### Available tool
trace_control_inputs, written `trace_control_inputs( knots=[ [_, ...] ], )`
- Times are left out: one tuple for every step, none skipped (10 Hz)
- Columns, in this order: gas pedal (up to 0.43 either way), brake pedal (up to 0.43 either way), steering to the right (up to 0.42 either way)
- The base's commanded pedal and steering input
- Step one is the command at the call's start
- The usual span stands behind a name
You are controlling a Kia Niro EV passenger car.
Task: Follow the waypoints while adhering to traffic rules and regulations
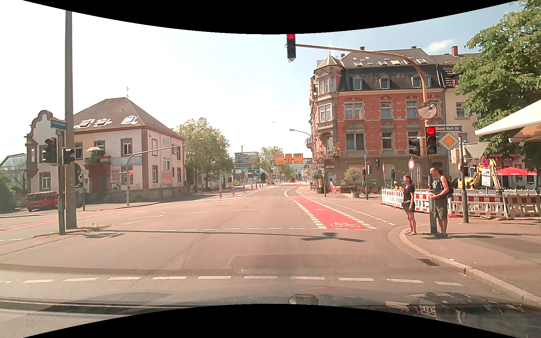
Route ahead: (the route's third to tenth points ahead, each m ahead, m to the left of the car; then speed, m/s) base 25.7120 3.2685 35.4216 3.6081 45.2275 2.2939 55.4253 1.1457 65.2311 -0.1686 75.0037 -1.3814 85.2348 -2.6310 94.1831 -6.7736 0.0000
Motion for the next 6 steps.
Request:
trace_control_inputs(
  knots=[
    [0.000,0.268,-0.012],
    [0.000,0.268,-0.012],
    [0.000,0.268,-0.012],
    [0.000,0.268,-0.012],
    [0.000,0.268,-0.012],
    [0.000,0.274,-0.012]
  ],
)
